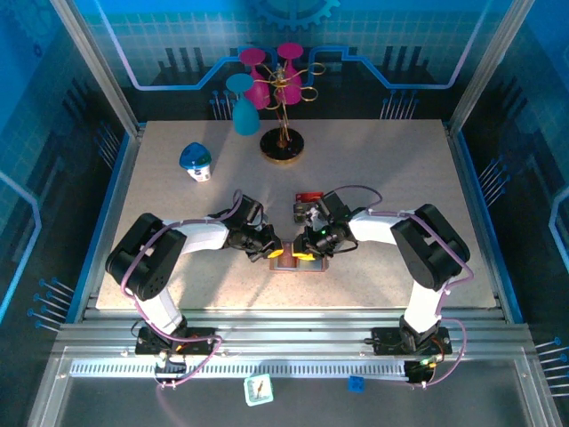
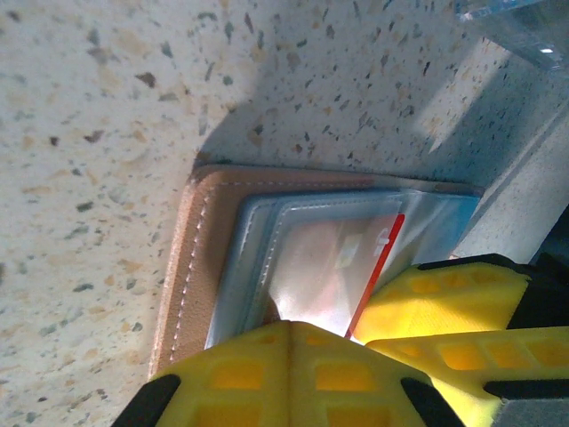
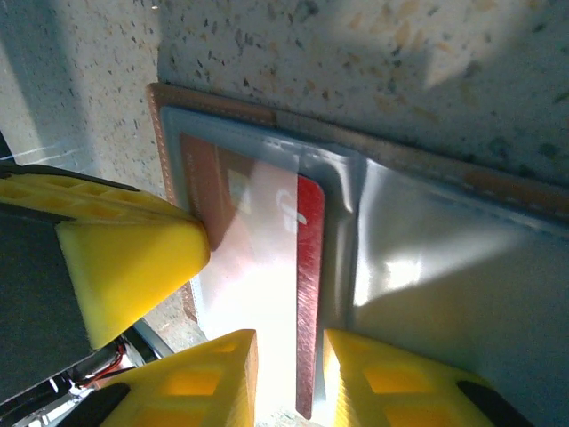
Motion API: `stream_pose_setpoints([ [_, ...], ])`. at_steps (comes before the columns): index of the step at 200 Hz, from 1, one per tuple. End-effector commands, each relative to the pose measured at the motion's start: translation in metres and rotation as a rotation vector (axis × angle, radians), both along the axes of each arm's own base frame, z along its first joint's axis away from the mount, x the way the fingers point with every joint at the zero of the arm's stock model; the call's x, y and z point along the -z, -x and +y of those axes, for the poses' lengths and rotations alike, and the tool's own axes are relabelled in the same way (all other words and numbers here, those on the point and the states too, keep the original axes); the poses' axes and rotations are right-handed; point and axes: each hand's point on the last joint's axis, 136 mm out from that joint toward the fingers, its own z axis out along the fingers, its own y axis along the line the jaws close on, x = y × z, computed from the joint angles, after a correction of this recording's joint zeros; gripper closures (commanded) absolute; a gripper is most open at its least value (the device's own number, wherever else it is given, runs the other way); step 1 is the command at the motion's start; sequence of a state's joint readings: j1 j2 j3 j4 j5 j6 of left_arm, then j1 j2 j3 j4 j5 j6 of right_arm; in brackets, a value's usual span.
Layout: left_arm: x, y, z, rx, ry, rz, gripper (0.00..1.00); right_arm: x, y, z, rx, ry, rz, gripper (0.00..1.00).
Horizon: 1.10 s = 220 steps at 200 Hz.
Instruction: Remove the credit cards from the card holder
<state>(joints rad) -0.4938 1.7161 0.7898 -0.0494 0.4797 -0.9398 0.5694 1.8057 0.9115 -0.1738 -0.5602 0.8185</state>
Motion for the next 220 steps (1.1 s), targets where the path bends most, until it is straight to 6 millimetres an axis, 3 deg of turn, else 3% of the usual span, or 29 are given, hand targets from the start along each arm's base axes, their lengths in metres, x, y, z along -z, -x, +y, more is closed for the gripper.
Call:
stream_pose_setpoints([
  [1,0.013,0.007,0.007,0.009,-0.054,0.05,0.93,-0.004,0.005,-0.005,-0.009,0.038,0.001,0.74],
  [60,-0.012,0.0,0.009,0.018,-0.082,-0.009,0.85,-0.019,0.0,0.0,-0.008,0.001,-0.027,0.74],
  [113,-0.008,0.006,0.01,0.032,-0.085,0.009,0.93,-0.022,-0.002,0.011,-0.008,-0.054,-0.014,0.74],
  [220,-0.002,0.01,0.017,0.034,-0.115,0.015,0.95,-0.007,0.001,0.02,-0.012,-0.081,0.024,0.74],
])
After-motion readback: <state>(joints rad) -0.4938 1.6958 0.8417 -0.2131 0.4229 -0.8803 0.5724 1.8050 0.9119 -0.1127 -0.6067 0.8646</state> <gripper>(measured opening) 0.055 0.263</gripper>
